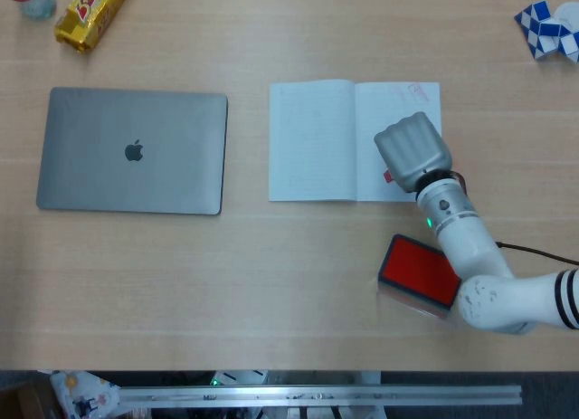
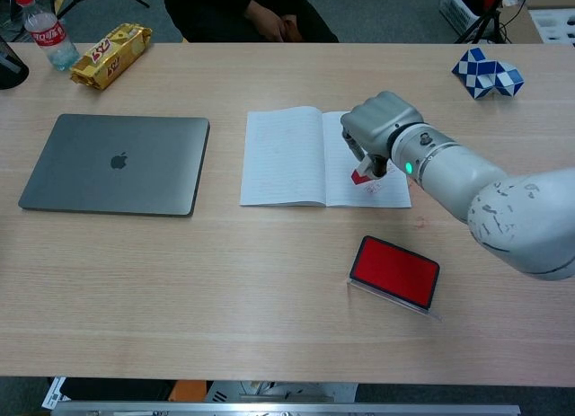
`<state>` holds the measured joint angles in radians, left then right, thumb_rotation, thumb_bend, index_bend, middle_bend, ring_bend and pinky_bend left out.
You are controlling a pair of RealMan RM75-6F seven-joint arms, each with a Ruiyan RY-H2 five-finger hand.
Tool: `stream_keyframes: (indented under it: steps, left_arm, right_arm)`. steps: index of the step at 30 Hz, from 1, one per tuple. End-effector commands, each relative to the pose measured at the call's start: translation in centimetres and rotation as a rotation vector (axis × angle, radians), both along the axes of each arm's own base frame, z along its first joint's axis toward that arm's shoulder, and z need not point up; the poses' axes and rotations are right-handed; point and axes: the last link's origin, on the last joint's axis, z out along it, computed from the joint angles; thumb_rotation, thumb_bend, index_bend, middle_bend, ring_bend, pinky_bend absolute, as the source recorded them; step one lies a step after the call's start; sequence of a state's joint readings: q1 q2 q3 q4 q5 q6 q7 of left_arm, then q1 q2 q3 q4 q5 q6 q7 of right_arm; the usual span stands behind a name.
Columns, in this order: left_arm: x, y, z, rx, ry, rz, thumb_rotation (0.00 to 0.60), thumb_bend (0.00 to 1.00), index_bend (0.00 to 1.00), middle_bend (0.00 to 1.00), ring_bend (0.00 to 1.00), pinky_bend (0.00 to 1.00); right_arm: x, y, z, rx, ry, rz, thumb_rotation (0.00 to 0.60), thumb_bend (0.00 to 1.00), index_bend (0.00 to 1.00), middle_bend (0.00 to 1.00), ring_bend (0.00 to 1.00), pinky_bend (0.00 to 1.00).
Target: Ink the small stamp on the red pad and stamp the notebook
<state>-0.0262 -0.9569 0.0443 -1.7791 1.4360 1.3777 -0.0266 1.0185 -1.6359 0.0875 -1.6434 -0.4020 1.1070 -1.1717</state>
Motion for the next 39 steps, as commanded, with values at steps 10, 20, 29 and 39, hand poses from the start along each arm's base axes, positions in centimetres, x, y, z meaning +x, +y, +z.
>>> stream_keyframes:
  steps: [10, 20, 29, 39]
  left_arm:
    - [-0.3, 0.0, 0.0, 0.000, 0.003, 0.009, 0.600, 0.27, 0.03, 0.03, 0.03, 0.04]
    - [-0.3, 0.2, -0.2, -0.006, 0.007, 0.017, 0.600, 0.27, 0.03, 0.03, 0.03, 0.04]
    - [-0.5, 0.2, -0.2, -0.005, 0.008, 0.027, 0.600, 0.27, 0.03, 0.03, 0.03, 0.04]
    - [-0.7, 0.2, -0.3, -0.010, 0.013, 0.033, 0.600, 0.27, 0.03, 0.03, 0.03, 0.04]
  right_arm:
    - [0.3, -1.8, -0.4, -0.045, 0.015, -0.017, 0.600, 0.36, 0.73, 1.00, 1.00, 1.00]
    - [0.8, -2.6, -2.1, -0.041, 0.041, -0.013, 0.600, 0.36, 0.73, 1.00, 1.00, 1.00]
    - [0.8, -2.8, -3.6, -0.040, 0.074, -0.001, 0.600, 0.36, 0.74, 1.00, 1.00, 1.00]
    - [0.6, -2.7, -4.5, -0.046, 0.094, 0.017, 0.600, 0.37, 0.74, 1.00, 1.00, 1.00]
